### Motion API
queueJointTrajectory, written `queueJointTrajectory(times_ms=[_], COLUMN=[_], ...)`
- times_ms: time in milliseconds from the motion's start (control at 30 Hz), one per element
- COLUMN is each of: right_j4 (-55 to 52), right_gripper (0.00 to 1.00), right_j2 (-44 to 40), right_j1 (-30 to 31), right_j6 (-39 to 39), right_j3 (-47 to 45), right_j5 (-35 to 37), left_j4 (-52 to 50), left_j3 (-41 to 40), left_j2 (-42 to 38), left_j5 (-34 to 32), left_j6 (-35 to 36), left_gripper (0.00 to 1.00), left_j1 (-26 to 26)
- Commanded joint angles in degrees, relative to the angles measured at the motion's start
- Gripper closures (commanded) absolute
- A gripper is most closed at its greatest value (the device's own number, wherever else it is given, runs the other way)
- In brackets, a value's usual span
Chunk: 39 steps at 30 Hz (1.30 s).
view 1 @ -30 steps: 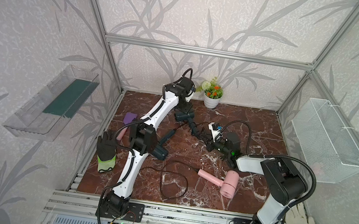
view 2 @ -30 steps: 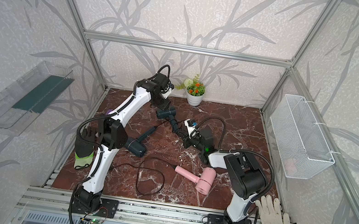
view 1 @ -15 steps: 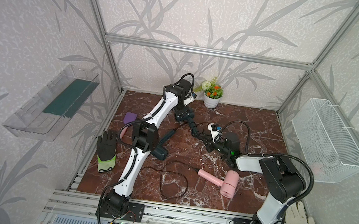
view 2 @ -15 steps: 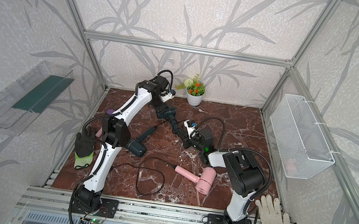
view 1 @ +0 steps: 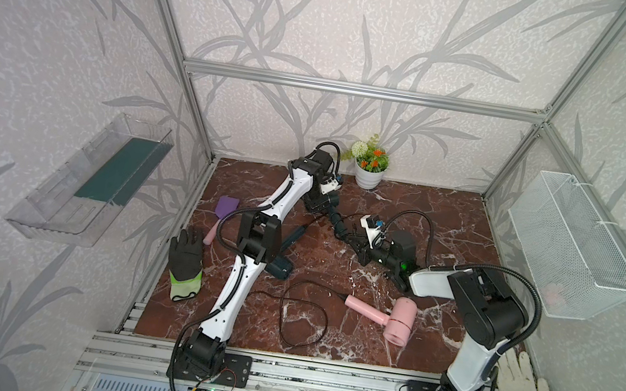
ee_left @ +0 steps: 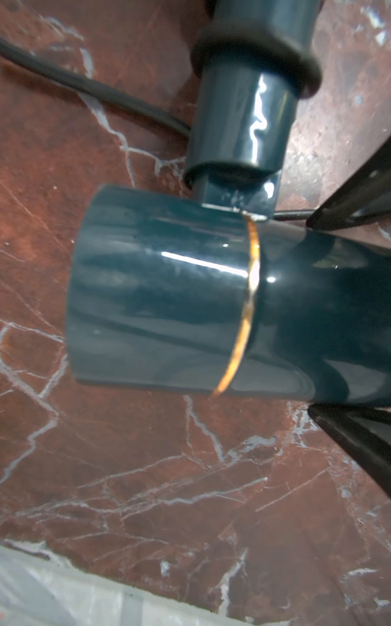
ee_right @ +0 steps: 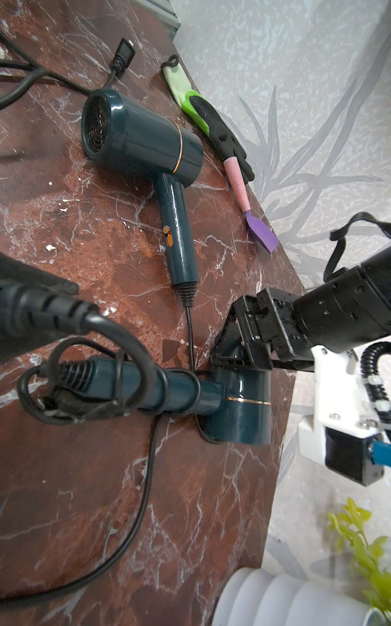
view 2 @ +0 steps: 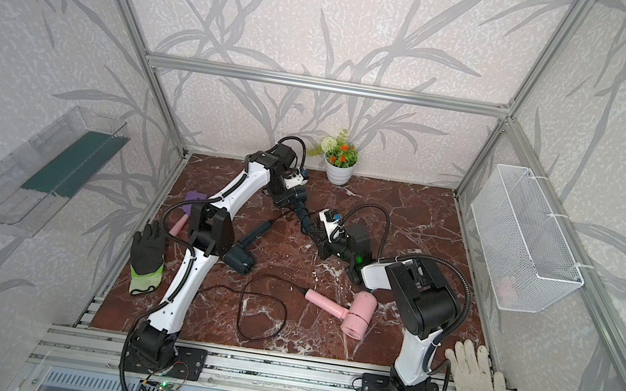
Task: Wrap the cord around the hair dryer
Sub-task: Pick up the hair dryer from the center of the board.
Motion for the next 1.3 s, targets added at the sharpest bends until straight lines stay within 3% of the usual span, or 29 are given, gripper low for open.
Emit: queueJointTrajectory(times_ms=[0,200,367,467,600,867,1033,1267], right_j4=[2.0,2.1,1.0,-1.9,-11.7,-36.1,-47.1,-56.5], right_gripper=[1.0,1.0,1.0,1.0,1.0,1.0,1.0,1.0], right_j2=[0.8,1.7,0.3,-2.2,-8.4,-22.3,-27.9,-30.9], right_j1=[-0.1,-0.1,-0.2,-0.1,1.1,6.5,8.8,9.2], right_j6=[-0.1,0.4,-0.5,-2.0,-7.1,-19.8,-25.7,-34.5], right_j3=[1.8,2.5,2.8,3.3,5.0,11.0,15.6,23.6], right_j5=[-0.8,-1.1,-1.3,-1.8,-1.9,1.0,4.1,9.5], left_j4=[-0.1,1.3,0.7,0.6,0.8,3.1,5.2,7.2], left_j3=[1.2,1.0,0.4,-2.4,-7.0,-17.0,-25.2,-41.1], left_j2=[1.9,3.0,1.1,-3.1,-9.5,-22.2,-29.2,-39.4], left_j5=[1.1,1.2,1.0,1.1,0.4,3.6,0.1,0.7], left_j6=[3.2,3.2,3.2,3.2,1.2,-12.8,-20.1,-18.6], left_gripper=[0.23,0.32,0.77,0.91,1.0,1.0,1.0,1.0], left_j1=[0.0,0.1,0.1,0.2,0.0,-0.2,-2.0,-8.6])
